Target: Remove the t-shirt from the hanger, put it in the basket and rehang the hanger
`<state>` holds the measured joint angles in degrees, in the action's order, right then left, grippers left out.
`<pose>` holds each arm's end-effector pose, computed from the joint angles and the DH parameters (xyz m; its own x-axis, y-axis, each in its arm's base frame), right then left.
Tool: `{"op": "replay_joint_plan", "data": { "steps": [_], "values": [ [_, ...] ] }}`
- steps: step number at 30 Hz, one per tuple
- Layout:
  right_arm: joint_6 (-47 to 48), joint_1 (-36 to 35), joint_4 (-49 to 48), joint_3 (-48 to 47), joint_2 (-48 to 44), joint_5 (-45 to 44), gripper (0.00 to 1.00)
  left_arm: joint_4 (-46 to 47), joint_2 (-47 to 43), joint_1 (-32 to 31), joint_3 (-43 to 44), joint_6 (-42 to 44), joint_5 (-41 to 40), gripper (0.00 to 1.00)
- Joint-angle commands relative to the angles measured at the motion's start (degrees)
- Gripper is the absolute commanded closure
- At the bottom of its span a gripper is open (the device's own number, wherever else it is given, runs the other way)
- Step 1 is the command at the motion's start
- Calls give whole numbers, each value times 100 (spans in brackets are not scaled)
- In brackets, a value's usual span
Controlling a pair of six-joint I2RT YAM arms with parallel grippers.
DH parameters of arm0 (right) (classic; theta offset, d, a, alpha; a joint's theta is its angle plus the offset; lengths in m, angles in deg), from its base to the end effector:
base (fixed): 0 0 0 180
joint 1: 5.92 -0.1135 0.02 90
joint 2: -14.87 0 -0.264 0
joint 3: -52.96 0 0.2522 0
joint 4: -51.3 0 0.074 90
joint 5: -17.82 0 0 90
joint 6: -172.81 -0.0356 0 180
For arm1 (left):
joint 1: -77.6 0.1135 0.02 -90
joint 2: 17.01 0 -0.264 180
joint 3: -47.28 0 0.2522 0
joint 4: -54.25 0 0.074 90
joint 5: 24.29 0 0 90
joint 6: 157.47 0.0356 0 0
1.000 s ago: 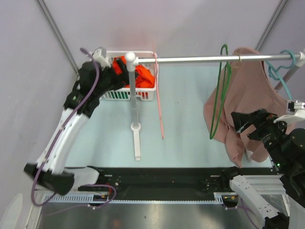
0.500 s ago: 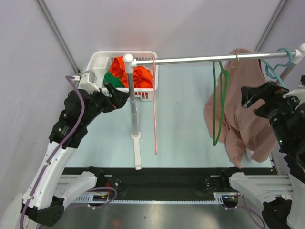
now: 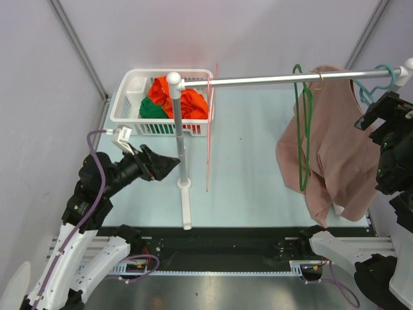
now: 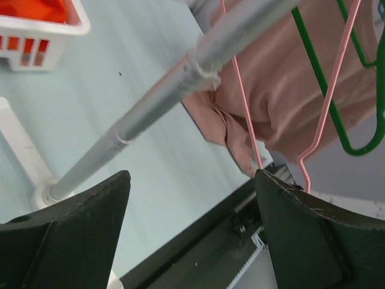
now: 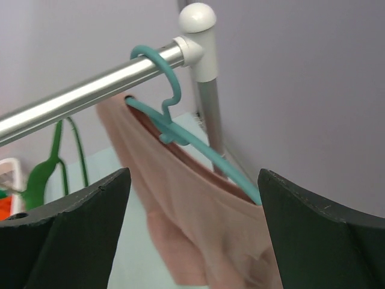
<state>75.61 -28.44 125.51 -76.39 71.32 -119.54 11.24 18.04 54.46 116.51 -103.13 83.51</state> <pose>0.0528 -0.0064 0.5723 0.0317 0.1050 -0.9940 0.4192 0.9014 0.1086 0.1053 -0.0568 0.3902 -0.4947 -0.3922 -0.7755 0.4474 0.6501 -0.6142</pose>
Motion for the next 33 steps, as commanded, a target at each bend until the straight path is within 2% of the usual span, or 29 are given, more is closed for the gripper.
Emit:
{"op": "replay_joint_plan", "data": {
  "steps": [1,4,6,9,11,17,21,24,33],
  "values": [
    [1000,-77,-1154,666,69,-1013,8,568,-375,-33,-360,-107,1031,11],
    [1229,-33,-1770,1116,-54,-865,8,728,-621,-112,-641,-126,1427,10],
    [1169,142,-1834,1328,-46,-758,8,728,-788,-182,-825,-117,1498,10],
    [1221,748,-1966,1548,77,-267,8,824,-973,-349,-1098,-160,1577,9],
    [1177,1169,-2027,1696,103,-2,8,860,-1026,-542,-1273,-222,1577,9],
    [1222,1514,-2362,2058,314,164,8,1651,-1114,-1333,-1959,-591,1736,9],
    [599,2057,-2108,2347,174,1190,10,1406,-1061,-1965,-1996,-355,1209,9],
    [211,2120,-1984,2575,-107,2164,12,1344,-1026,-2063,-1995,-301,1085,9],
    [-641,2200,-1483,2428,-362,3740,32,1870,-622,-2335,-2189,-407,1120,9]
  ]
}}
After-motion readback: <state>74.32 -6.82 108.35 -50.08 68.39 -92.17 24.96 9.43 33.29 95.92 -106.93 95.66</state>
